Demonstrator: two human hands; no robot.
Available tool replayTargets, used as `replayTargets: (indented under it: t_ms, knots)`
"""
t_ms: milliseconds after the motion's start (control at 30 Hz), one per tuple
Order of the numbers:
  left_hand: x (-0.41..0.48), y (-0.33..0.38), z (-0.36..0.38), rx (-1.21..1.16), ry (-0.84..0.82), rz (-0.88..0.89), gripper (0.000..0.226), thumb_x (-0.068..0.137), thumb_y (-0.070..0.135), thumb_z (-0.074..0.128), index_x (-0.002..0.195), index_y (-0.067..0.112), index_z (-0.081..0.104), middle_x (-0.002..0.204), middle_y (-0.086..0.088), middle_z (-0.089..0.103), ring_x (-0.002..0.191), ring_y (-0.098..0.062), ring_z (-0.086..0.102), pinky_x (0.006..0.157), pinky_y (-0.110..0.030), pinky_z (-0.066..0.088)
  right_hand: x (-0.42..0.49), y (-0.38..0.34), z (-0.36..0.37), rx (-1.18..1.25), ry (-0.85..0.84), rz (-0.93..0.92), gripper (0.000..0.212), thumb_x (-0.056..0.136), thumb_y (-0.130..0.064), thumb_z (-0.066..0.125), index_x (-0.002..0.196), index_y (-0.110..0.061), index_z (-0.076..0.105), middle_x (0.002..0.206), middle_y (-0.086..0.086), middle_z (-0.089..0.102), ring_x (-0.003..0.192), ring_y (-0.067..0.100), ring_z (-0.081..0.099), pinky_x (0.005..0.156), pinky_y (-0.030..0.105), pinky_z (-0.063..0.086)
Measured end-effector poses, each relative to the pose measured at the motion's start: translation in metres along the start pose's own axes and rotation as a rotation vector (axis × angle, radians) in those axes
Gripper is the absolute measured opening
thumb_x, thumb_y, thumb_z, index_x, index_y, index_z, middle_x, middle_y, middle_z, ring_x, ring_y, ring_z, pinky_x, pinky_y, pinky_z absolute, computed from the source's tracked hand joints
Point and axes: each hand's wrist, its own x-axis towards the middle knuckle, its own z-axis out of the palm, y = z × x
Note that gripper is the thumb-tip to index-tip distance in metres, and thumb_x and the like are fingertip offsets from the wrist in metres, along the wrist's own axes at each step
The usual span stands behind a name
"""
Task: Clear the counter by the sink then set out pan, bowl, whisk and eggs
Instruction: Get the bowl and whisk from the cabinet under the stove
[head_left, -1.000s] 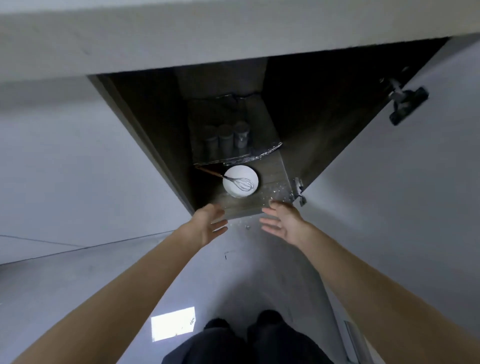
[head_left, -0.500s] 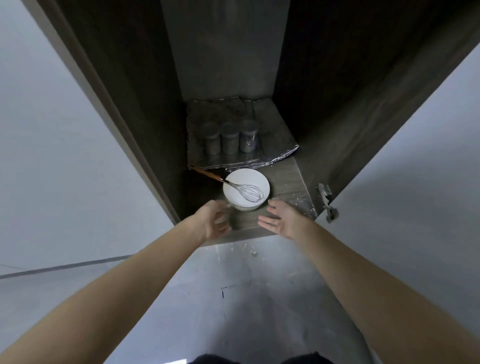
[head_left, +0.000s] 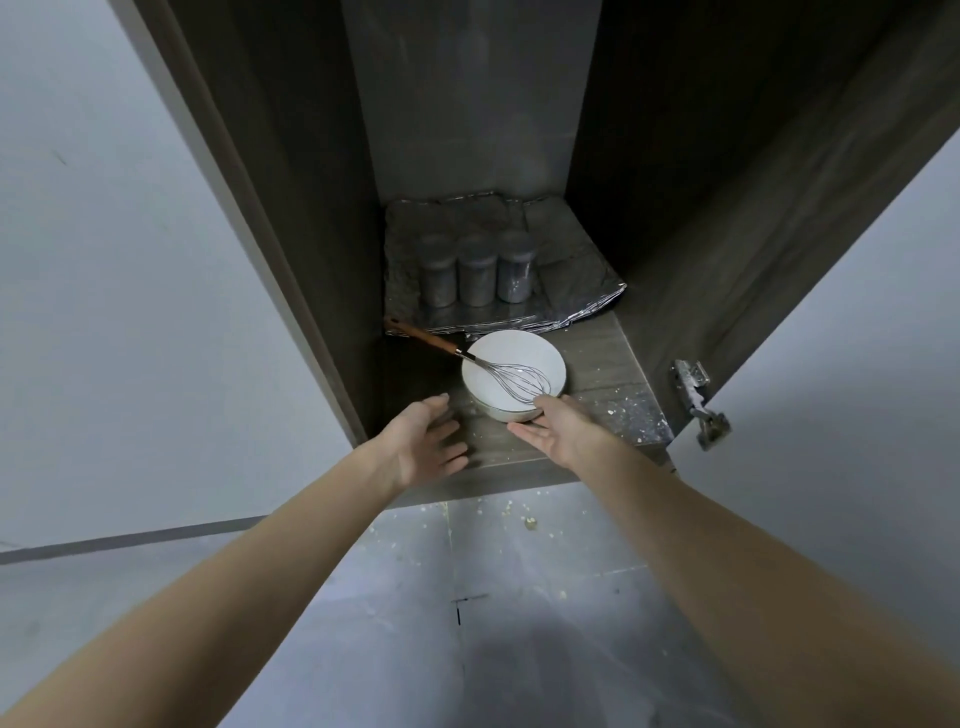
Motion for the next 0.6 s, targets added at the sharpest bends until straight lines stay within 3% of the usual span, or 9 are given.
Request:
replayTargets:
  t_ms: [133, 267, 367, 500, 600]
  knots:
    - [-0.004, 0.001, 0.003, 0.029, -0.017, 0.033, 0.048, 0.094, 0.033, 0.054, 0.139, 0.021, 0.04, 0.152, -0.003, 0.033, 0.139, -0.031, 0.031, 0.103, -0.046, 0.037, 0.002, 0.0, -0.007, -0.03, 0.025, -0.032, 0.039, 0.095, 0.004, 0.042, 0.133, -0.003, 0.042, 0.13, 0.026, 0.053, 0.106, 0.043, 0.059, 0.08, 0.042, 0.054]
    - [0.0, -0.003, 0.015, 0.136, -0.059, 0.058, 0.048, 0.09, 0.039, 0.059, 0.135, 0.029, 0.045, 0.153, -0.001, 0.03, 0.14, -0.03, 0.027, 0.098, -0.046, 0.041, 0.0, 0.001, -0.022, -0.047, 0.019, -0.063, 0.038, 0.095, 0.003, 0.043, 0.132, -0.004, 0.043, 0.13, 0.024, 0.053, 0.088, 0.039, 0.062, 0.077, 0.041, 0.054]
    - [0.007, -0.009, 0.029, 0.158, -0.09, 0.075, 0.058, 0.086, 0.044, 0.062, 0.138, 0.031, 0.04, 0.154, -0.001, 0.028, 0.141, -0.032, 0.026, 0.102, -0.048, 0.041, -0.007, -0.001, -0.035, -0.046, -0.005, -0.061, 0.041, 0.093, 0.003, 0.045, 0.133, -0.005, 0.044, 0.129, 0.022, 0.054, 0.088, 0.039, 0.063, 0.069, 0.039, 0.057]
    - [0.015, -0.014, 0.042, 0.082, -0.112, 0.111, 0.059, 0.082, 0.045, 0.067, 0.133, 0.023, 0.047, 0.143, -0.008, 0.043, 0.124, -0.027, 0.048, 0.102, -0.053, 0.042, -0.022, -0.011, -0.049, -0.06, -0.073, -0.06, 0.042, 0.089, 0.006, 0.043, 0.129, -0.005, 0.047, 0.126, 0.02, 0.057, 0.09, 0.036, 0.063, 0.063, 0.039, 0.06]
    - [0.014, -0.015, 0.048, 0.055, -0.102, 0.14, 0.043, 0.082, 0.038, 0.069, 0.119, 0.023, 0.056, 0.125, -0.007, 0.059, 0.107, -0.023, 0.058, 0.097, -0.049, 0.047, -0.035, -0.018, -0.057, -0.101, -0.086, -0.073, 0.041, 0.086, 0.008, 0.041, 0.125, -0.003, 0.049, 0.126, 0.02, 0.055, 0.099, 0.038, 0.061, 0.063, 0.042, 0.06]
